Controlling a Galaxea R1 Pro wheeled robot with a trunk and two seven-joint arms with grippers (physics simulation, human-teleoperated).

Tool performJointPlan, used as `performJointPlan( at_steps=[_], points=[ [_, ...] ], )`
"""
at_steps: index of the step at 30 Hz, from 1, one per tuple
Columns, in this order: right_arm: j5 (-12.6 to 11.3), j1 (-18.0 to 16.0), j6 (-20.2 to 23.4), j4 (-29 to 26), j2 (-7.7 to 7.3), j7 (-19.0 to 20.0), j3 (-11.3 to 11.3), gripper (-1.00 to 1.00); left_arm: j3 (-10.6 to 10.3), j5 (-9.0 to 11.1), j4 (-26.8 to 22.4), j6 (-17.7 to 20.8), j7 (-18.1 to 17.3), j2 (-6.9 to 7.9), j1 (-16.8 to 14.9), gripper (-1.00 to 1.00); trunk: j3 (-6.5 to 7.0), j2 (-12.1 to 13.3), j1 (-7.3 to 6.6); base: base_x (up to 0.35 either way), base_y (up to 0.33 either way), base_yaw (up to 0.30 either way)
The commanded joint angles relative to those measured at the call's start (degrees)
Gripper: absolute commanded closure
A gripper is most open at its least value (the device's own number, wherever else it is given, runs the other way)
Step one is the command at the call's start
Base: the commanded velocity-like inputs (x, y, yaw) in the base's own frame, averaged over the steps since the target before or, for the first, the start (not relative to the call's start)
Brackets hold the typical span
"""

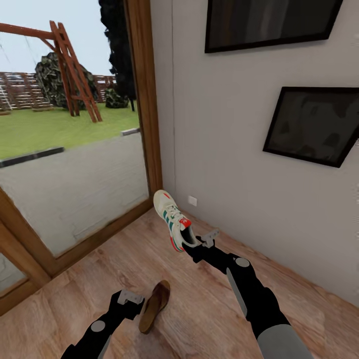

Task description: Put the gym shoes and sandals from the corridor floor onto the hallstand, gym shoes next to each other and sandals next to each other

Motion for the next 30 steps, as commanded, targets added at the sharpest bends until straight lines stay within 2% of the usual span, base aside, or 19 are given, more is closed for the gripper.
performJointPlan(
  at_steps=[1,11,23,27,30],
  points=[
    [0.35,-0.02,0.26,-0.12,0.05,0.27,-0.07,1.00,0.50,-0.53,-0.02,-0.28,-0.43,-0.11,0.02,-1.00,-0.05,-0.02,0.00,0.052,0.042,-0.112],
    [0.35,0.00,0.26,0.01,0.14,0.27,0.02,1.00,-0.14,-0.58,-0.08,-0.32,-0.47,-0.25,0.07,-1.00,-0.05,-0.02,0.00,0.007,0.006,-0.031],
    [0.35,0.03,0.30,0.01,0.12,0.27,0.03,1.00,-0.06,-0.53,-0.03,-0.32,-0.45,-0.34,0.07,-1.00,0.20,-0.02,0.00,0.000,0.000,-0.232],
    [0.35,0.01,0.41,-0.04,0.15,0.27,0.03,1.00,0.06,-0.53,0.51,-0.32,-0.44,-0.34,0.10,-1.00,0.22,-0.02,0.00,0.000,0.000,-0.065],
    [0.35,0.01,0.49,-0.10,0.13,0.27,0.03,1.00,0.02,-0.53,0.82,-0.32,-0.44,-0.40,0.16,-1.00,-0.44,-0.06,0.08,0.000,0.000,-0.014]
  ],
)
